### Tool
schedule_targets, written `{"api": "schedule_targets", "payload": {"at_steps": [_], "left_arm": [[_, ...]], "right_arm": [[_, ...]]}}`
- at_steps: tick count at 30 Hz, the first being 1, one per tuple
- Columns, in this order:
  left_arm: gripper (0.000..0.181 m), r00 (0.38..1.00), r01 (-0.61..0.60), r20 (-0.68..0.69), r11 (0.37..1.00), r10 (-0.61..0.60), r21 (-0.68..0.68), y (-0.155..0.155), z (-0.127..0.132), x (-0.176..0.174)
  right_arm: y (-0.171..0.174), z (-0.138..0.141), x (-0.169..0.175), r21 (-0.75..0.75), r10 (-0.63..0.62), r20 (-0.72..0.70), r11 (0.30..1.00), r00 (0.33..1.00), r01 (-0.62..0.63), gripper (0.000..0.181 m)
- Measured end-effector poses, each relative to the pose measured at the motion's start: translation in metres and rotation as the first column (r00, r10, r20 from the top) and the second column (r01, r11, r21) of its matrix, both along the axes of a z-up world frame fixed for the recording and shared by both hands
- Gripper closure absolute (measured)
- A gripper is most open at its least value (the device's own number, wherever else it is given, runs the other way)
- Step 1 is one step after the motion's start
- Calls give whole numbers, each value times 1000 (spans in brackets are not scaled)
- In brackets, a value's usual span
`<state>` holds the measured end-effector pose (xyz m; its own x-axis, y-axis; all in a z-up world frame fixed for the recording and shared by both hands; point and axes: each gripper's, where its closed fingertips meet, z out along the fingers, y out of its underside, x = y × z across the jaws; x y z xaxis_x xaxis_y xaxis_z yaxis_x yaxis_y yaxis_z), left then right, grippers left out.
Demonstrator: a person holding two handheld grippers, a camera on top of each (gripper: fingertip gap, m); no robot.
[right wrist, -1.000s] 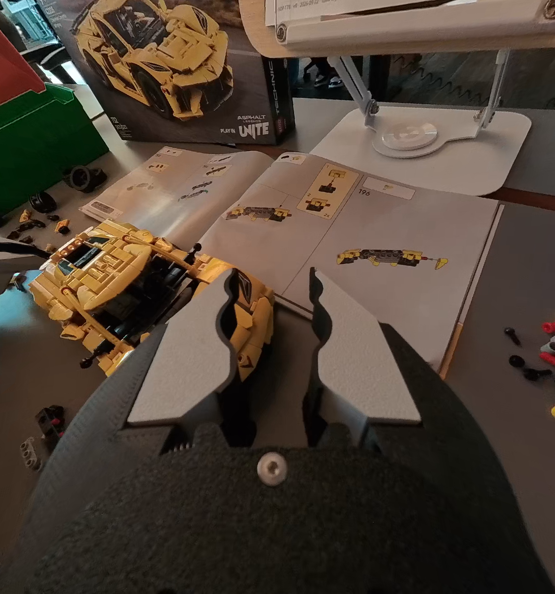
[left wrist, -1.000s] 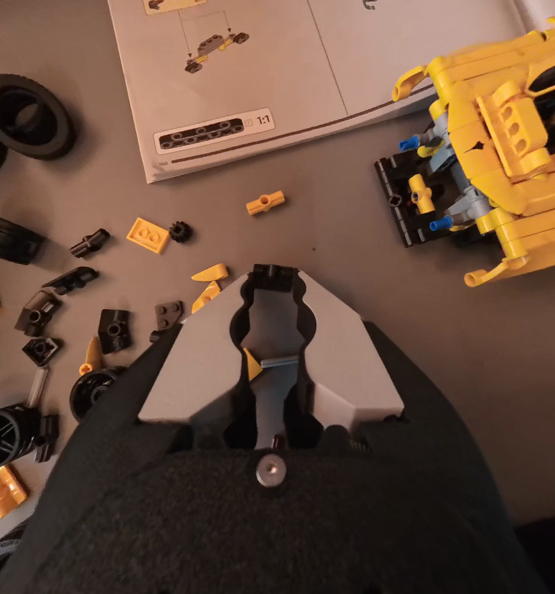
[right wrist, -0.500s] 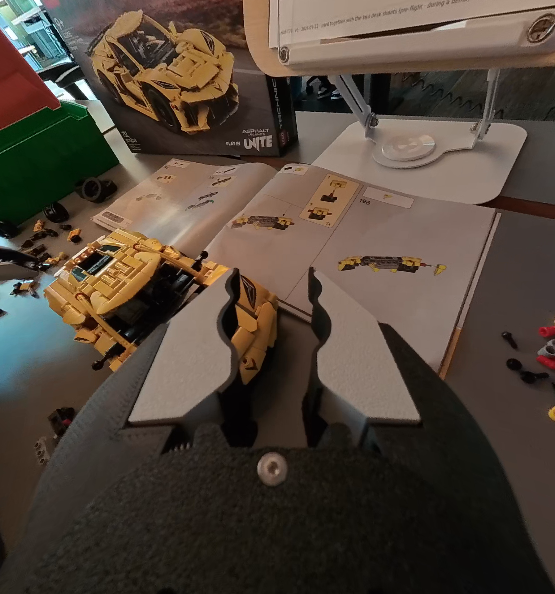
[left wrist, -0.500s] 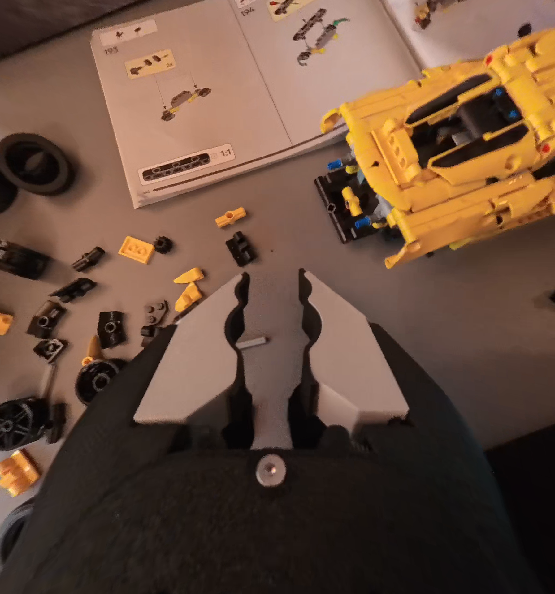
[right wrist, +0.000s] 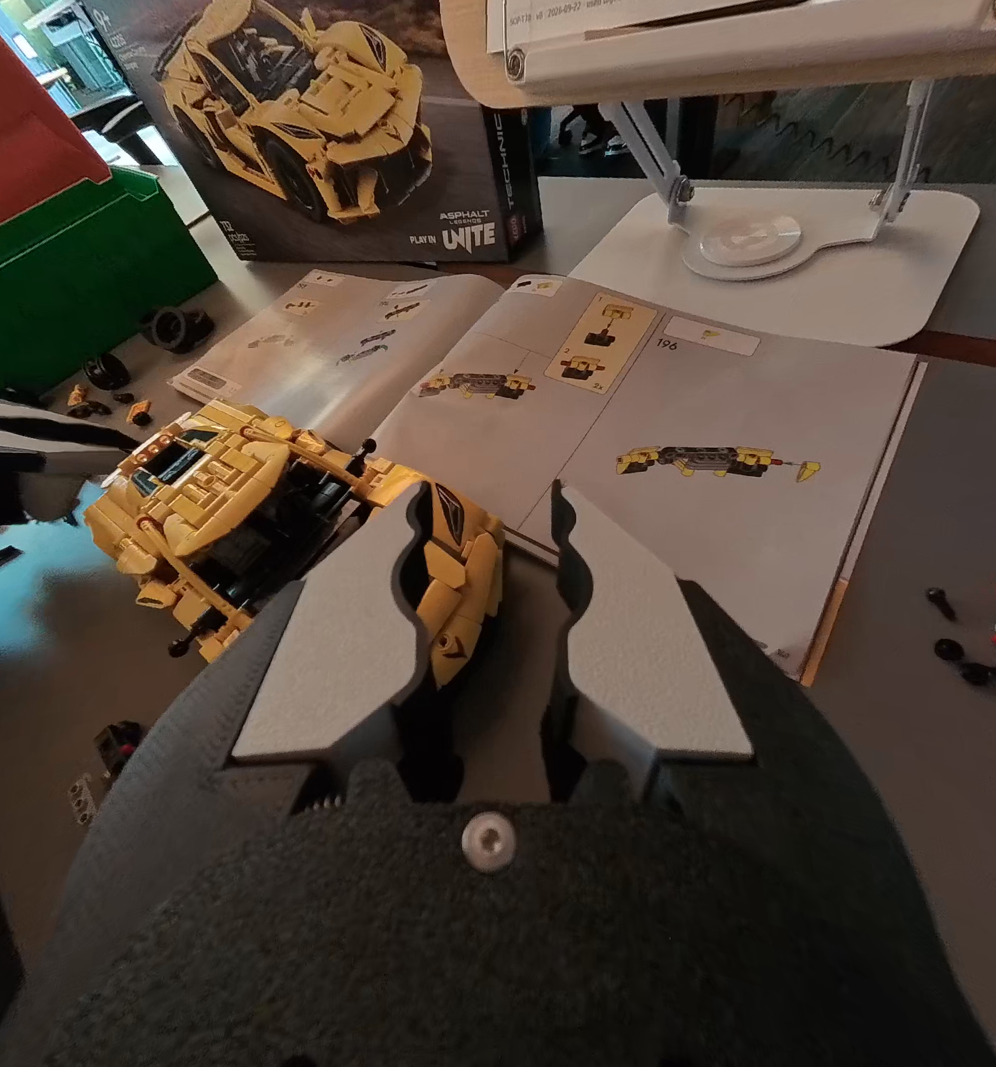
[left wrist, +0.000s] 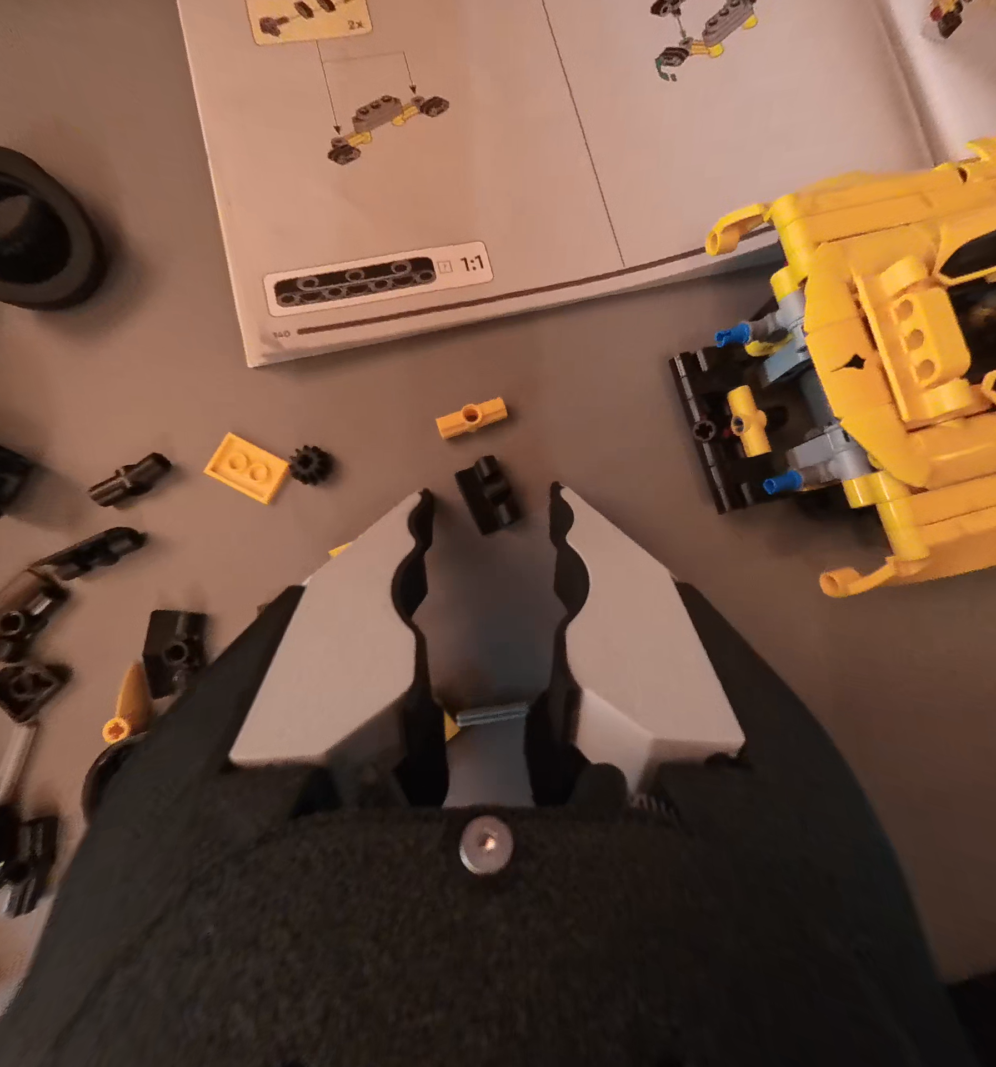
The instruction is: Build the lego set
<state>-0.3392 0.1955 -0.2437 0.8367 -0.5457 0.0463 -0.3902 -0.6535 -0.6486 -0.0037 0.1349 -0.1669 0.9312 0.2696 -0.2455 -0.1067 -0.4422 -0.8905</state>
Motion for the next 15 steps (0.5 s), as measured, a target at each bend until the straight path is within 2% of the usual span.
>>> {"api": "schedule_targets", "payload": {"at_steps": [1,3,8,10,12,15], "left_arm": [[144,1000,7,-6,1000,-6,3,0,0,1],[164,999,34,-27,999,-34,5,-2,-1,2],[164,993,120,19,993,-120,-17,-25,7,12],[165,961,255,118,966,-250,-32,-57,23,35],[165,897,408,199,912,-394,-32,-100,35,61],[165,848,518,167,854,-503,-57,-144,22,79]], "right_arm": [[0,0,0,-1,0,3,1000,1000,0,142],[0,-1,0,-2,-1,11,1000,1000,1,142],[0,0,-1,0,2,7,1000,1000,-2,143],[-1,1,-1,3,2,8,1000,1000,-2,143],[-1,2,-1,6,2,5,1000,1000,-2,143],[-1,5,-3,12,7,5,1000,1000,-7,143]]}}
